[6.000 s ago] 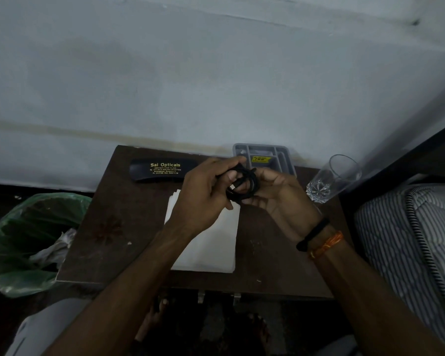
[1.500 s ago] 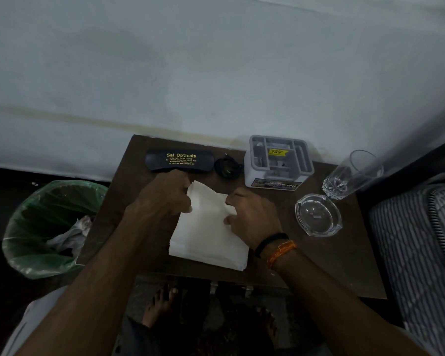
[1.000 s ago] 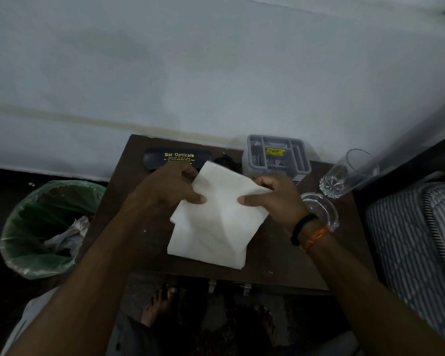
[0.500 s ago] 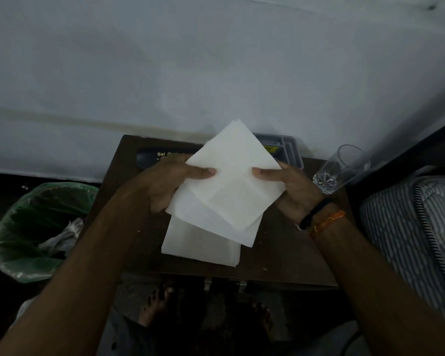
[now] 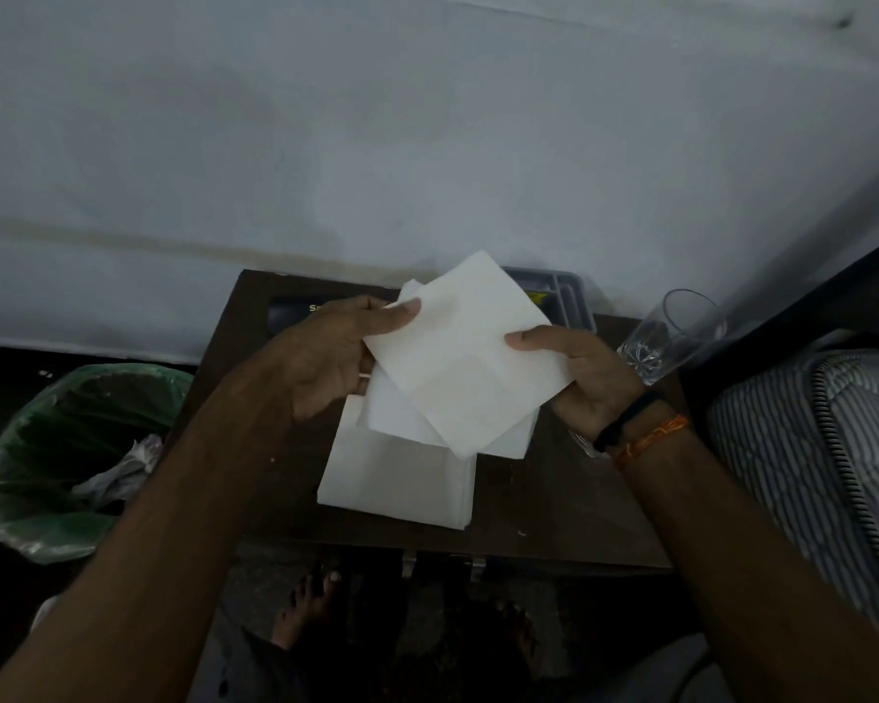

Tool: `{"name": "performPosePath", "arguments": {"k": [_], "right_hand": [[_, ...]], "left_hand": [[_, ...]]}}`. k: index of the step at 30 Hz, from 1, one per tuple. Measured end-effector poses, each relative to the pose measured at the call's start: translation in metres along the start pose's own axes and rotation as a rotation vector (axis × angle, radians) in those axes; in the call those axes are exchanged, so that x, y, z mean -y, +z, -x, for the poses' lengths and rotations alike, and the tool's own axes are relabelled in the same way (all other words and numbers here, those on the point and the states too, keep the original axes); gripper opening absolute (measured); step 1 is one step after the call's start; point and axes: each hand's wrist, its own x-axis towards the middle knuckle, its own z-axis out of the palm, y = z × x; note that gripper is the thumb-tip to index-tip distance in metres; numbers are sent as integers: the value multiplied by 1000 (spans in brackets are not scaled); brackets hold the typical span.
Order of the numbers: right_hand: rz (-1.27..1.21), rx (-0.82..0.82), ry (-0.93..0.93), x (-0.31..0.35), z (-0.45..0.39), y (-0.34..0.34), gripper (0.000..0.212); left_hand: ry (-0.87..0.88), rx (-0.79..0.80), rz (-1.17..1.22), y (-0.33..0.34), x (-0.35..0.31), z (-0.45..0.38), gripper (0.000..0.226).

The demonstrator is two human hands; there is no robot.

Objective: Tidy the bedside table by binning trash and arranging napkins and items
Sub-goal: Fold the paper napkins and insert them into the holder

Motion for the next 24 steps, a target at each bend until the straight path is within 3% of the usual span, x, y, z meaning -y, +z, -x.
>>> {"name": "performPosePath", "arguments": {"k": [4,8,11,14,24], "right_hand": [[-30,3,-72,4,-1,-4,38],[34,-16,-61,8,0,-9,39],[117,-30,-4,10,2,-13,48],[211,-48,-9,11,4,-12,45],[678,-144,-171,8,1,-8,17]], "left_hand": [[-138,119,21,-5,3,1,66],[-125,229,-49,-4,5,2,37],[-42,239,-33,-3,5,1,53],[14,216,-80,-1,3,2,67],[-31,162,-245,6,-7,10,68]]}}
